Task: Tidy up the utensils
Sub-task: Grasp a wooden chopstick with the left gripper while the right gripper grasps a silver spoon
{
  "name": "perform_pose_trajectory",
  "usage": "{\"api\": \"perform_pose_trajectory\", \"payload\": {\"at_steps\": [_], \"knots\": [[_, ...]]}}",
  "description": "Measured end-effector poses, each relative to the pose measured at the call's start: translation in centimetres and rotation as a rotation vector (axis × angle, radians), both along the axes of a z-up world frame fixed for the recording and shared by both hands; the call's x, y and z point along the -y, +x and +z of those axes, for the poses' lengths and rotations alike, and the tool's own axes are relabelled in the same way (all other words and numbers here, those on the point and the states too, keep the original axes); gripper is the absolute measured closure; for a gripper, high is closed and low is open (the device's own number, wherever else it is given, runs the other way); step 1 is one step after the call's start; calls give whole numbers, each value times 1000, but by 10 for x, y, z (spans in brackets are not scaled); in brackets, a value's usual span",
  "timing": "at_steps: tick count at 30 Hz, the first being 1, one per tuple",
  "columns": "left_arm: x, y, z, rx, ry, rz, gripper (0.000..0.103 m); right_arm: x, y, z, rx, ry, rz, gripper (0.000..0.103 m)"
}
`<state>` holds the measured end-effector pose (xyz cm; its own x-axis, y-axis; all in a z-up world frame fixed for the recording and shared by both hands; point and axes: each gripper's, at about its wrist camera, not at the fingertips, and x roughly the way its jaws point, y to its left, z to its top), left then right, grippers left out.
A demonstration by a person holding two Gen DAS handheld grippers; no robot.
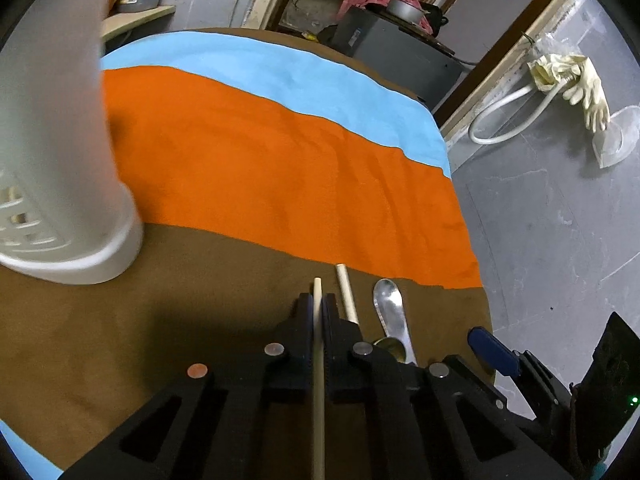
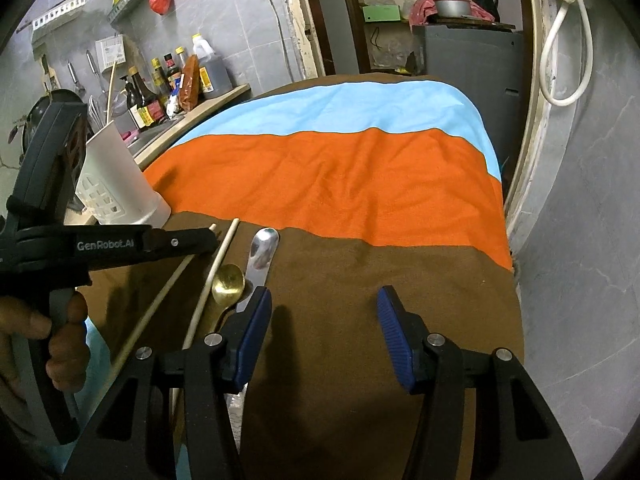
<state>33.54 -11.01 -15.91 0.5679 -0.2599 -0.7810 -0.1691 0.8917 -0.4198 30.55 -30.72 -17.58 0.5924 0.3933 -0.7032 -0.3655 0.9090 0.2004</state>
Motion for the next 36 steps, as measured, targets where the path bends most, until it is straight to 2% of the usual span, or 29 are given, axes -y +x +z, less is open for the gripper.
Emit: {"api": "perform_pose_trajectory", "payload": {"at_steps": [6, 9, 16, 20, 23, 26, 31, 36], "knots": [[-21, -13, -2, -24, -2, 38, 98, -13, -1, 0, -9, -1, 50, 53], [-28, -21, -5, -38, -9, 42, 98, -27, -4, 1, -18, -36, 97, 53], [-29, -31, -4, -56, -8, 18, 98, -57, -12, -1, 4, -268, 152, 56], [-30, -35, -3, -63, -11, 16, 98, -55, -11, 5, -11, -306, 151, 69], [-31, -36, -3, -82, -10, 3, 98, -50, -9, 9, -24, -299, 150, 76], [-32, -39, -3, -105, -13, -12, 98, -46, -9, 10, -50, -262, 148, 88], [-33, -46, -2, -141, -6, -47, 97, -41, -6, 7, -88, -212, 130, 88], [-32, -50, -3, -184, -21, -86, 91, -33, 2, 3, -154, -131, 123, 88]]}}
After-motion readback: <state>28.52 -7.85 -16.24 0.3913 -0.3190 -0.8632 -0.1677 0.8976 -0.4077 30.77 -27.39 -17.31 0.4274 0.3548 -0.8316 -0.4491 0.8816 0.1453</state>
